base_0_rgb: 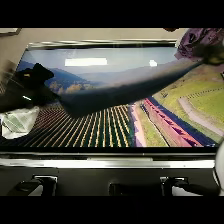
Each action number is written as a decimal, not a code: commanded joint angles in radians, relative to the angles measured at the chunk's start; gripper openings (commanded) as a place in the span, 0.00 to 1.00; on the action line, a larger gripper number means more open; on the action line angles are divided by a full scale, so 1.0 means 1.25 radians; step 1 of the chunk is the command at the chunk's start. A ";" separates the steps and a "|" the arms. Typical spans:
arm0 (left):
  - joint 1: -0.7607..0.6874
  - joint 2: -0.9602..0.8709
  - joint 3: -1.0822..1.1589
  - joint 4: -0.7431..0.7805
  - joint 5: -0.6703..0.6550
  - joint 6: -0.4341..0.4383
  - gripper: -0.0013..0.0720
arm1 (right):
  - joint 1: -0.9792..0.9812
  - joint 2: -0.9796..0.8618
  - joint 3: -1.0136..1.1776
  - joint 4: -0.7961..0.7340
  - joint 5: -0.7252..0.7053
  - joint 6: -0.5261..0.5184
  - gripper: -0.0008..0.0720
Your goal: Fold the clothes and pants, and hang the long-sleeved shirts on hangers.
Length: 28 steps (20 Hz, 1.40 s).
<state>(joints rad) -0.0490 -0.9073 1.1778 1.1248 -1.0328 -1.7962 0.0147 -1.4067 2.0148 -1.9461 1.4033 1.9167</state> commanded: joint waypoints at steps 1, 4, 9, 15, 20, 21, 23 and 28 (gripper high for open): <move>0.058 0.096 0.255 0.210 -0.046 -0.015 0.04 | -0.019 0.162 0.001 -0.048 -0.053 0.018 0.05; 0.058 0.181 0.374 0.275 -0.048 -0.018 0.04 | -0.018 0.330 0.001 -0.035 -0.131 0.017 0.05; 0.058 0.273 0.392 0.337 -0.071 -0.081 0.04 | -0.018 0.486 0.001 -0.012 -0.327 0.033 0.05; 0.058 0.147 0.349 0.337 -0.075 -0.075 0.04 | -0.018 0.345 0.001 0.135 -0.229 0.041 0.05; 0.057 -0.144 0.318 0.337 -0.063 -0.034 0.04 | -0.018 0.016 0.001 0.164 -0.070 0.032 0.05; 0.057 -0.215 0.318 0.337 -0.048 -0.025 0.04 | -0.018 -0.056 0.001 0.178 -0.056 0.032 0.05; 0.057 -0.342 0.318 0.337 -0.002 -0.026 0.04 | -0.018 -0.181 0.001 0.210 -0.050 0.032 0.05; 0.039 -0.579 0.318 0.305 0.105 -0.030 0.04 | -0.018 -0.411 0.001 0.334 -0.086 0.035 0.05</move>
<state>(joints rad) 0.0113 -1.4750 1.5757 1.5440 -0.9806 -1.8385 -0.0082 -1.7695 2.0144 -1.6295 1.3056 1.9579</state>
